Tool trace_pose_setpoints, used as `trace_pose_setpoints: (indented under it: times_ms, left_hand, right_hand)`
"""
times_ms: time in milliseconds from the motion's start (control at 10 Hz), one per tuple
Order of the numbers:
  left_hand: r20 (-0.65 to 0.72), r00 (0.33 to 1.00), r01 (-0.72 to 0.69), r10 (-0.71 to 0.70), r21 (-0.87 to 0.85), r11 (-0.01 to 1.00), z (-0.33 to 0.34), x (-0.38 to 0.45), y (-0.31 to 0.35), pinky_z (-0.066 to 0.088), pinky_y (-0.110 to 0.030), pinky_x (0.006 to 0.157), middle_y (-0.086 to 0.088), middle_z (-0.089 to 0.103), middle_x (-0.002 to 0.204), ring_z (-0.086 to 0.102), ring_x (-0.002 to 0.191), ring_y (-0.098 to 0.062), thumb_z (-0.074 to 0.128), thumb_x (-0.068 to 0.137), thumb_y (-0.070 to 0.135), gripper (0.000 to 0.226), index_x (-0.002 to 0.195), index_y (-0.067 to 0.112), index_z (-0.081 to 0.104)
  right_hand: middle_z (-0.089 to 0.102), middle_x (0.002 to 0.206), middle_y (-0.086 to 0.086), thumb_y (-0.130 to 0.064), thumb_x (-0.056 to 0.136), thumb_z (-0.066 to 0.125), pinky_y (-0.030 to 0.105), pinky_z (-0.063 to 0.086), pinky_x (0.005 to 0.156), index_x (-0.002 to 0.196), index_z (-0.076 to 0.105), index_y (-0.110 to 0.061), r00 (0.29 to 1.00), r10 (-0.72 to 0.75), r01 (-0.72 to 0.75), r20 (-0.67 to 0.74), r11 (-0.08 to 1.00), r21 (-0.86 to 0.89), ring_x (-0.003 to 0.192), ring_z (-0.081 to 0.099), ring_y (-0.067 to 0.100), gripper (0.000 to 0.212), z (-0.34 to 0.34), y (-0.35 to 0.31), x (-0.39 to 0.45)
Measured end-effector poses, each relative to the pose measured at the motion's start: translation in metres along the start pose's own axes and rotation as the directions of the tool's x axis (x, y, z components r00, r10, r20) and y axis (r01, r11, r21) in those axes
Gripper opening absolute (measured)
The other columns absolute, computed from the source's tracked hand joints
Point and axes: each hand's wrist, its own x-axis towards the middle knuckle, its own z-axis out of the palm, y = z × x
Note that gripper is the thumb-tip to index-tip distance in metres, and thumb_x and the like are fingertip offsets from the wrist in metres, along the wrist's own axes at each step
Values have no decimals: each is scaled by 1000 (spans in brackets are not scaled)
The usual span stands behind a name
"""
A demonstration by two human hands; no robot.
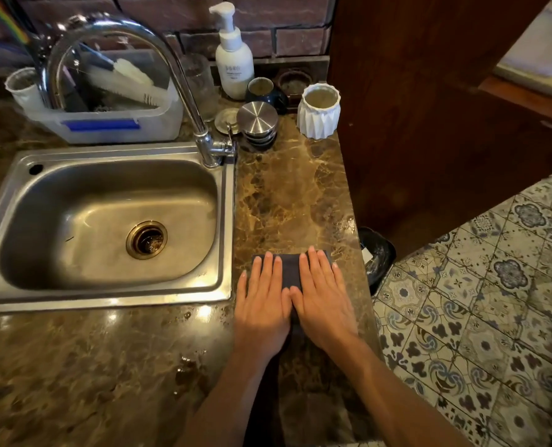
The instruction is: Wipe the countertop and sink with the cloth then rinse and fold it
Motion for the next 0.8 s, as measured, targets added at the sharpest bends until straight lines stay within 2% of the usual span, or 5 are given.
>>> trace_pose_setpoints:
  times_ms: [200, 400, 600, 700, 800]
  left_hand:
    - [-39, 998, -45, 45, 4, 999, 12, 62, -28, 36, -51, 115, -10, 33, 162, 28, 151, -24, 42, 105, 24, 52, 154, 7, 35]
    - [-37, 998, -40, 42, 62, 997, 17, 96, -35, 35, -51, 115, -10, 31, 163, 26, 152, -24, 38, 105, 25, 52, 155, 8, 34]
    - [105, 994, -26, 16, 95, 995, 18, 102, -36, 26, -49, 121, -7, 24, 166, 19, 154, -22, 24, 106, 32, 55, 158, 13, 26]
    - [196, 980, 8, -28, 105, 994, 10, 111, -40, 19, -46, 121, -5, 25, 165, 25, 152, -22, 22, 104, 41, 60, 158, 16, 25]
    - [228, 968, 97, -103, 35, 995, -13, 115, -37, 15, -47, 125, -8, 10, 168, 14, 155, -24, 22, 100, 51, 69, 160, 18, 15]
  right_hand:
    - [6, 167, 12, -36, 103, 15, 44, 8, 126, 156, 5, -7, 1000, 18, -18, -16, 1000, -20, 155, 2, 24, 62, -5, 2, 60]
    - [-5, 167, 8, -36, 102, 11, 42, 3, 126, 158, -1, -10, 999, 33, -33, -21, 999, -15, 155, -7, 20, 63, -11, 3, 93]
    - [-4, 167, 7, -39, 103, 14, 39, -3, 124, 158, 1, -11, 999, 46, -46, 5, 999, -27, 155, -5, 20, 63, -14, 2, 94]
    - [-7, 168, 7, -44, 98, 0, 42, -11, 123, 159, -2, -11, 996, 45, -40, 71, 997, -69, 155, -9, 22, 70, -26, -2, 103]
    - [-8, 169, 7, -49, 88, -13, 47, -11, 119, 160, -2, -12, 995, 79, -77, 60, 996, -34, 155, -9, 24, 81, -53, -6, 104]
